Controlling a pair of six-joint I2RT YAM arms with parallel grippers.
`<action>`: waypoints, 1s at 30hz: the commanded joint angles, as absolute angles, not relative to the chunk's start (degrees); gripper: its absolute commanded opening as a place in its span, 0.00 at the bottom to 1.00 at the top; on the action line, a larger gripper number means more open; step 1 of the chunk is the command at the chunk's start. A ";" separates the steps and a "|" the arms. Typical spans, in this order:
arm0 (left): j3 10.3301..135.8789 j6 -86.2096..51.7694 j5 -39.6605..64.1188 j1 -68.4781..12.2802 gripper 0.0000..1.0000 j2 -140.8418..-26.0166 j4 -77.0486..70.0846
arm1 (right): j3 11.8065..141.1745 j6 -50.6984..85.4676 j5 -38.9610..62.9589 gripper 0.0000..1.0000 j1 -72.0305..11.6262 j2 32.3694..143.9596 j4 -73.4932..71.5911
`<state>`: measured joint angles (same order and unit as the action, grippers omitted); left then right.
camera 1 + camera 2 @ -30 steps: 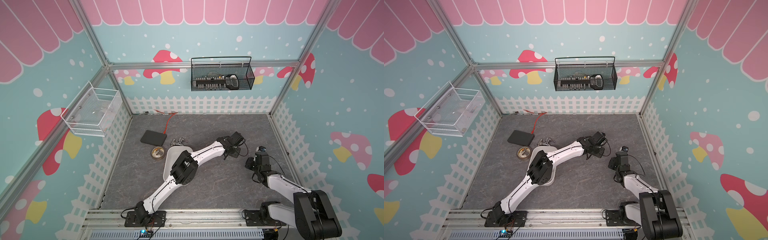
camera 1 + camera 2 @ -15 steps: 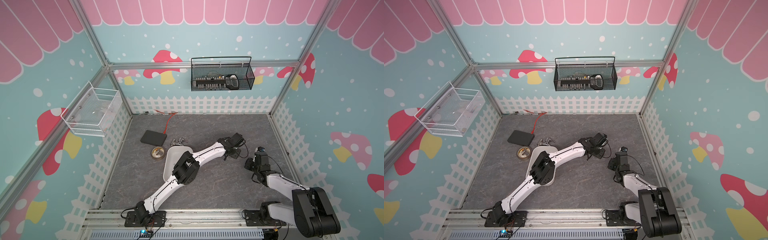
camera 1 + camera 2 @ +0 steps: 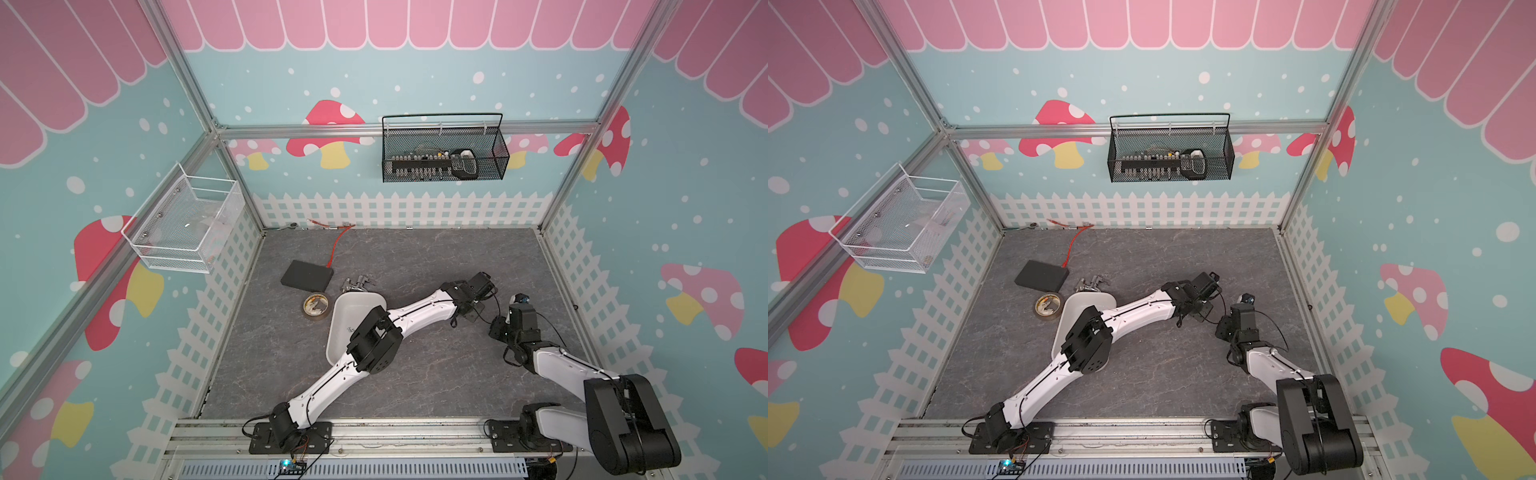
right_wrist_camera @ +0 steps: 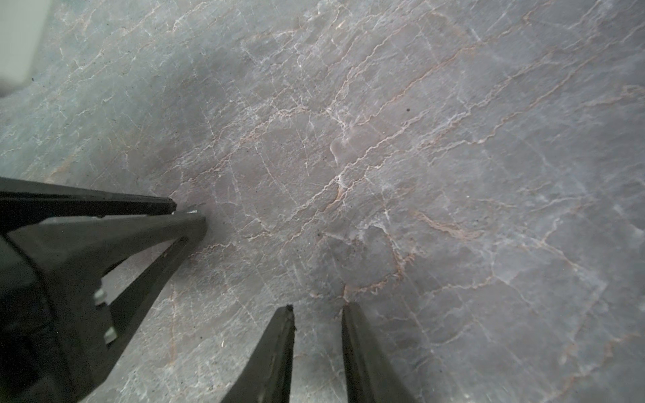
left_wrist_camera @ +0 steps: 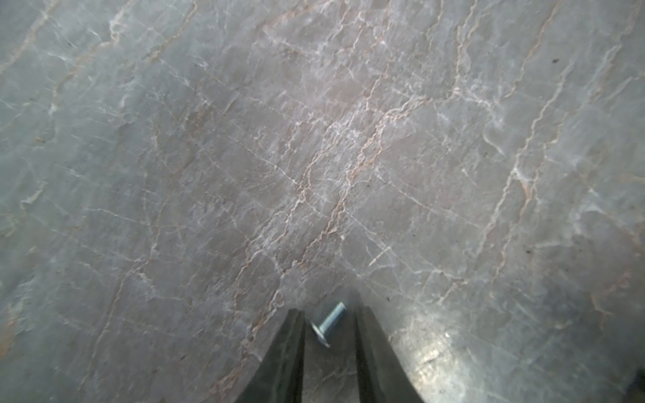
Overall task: Put the screws on the desktop into the storage box
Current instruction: Pick up the screw from the center of the board.
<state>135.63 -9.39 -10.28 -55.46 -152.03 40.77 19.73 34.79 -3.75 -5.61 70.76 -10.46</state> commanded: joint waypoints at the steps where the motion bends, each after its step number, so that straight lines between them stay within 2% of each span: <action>1: 132.63 -7.12 -10.98 -55.90 0.24 -155.21 45.53 | 20.03 34.45 -3.63 0.29 -5.36 71.26 -10.98; 10: 131.68 -7.33 -10.72 -55.90 0.13 -154.45 45.84 | 19.94 34.43 -3.53 0.30 -5.32 71.22 -10.96; 16: 128.24 -8.43 -10.09 -55.90 0.00 -152.94 45.71 | 19.83 34.34 -3.52 0.30 -5.32 71.02 -11.02; 24: 123.40 -11.48 -9.01 -55.81 0.00 -149.31 45.45 | 19.71 34.37 -3.34 0.31 -5.34 71.01 -11.21; 30: 119.22 -15.11 -3.57 -55.55 0.00 -144.09 44.35 | 19.62 34.35 -3.34 0.32 -5.31 70.93 -11.29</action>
<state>122.72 -12.29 -7.86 -55.61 -144.44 37.17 19.73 34.76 -3.36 -5.61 70.76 -10.55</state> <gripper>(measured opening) 0.101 0.315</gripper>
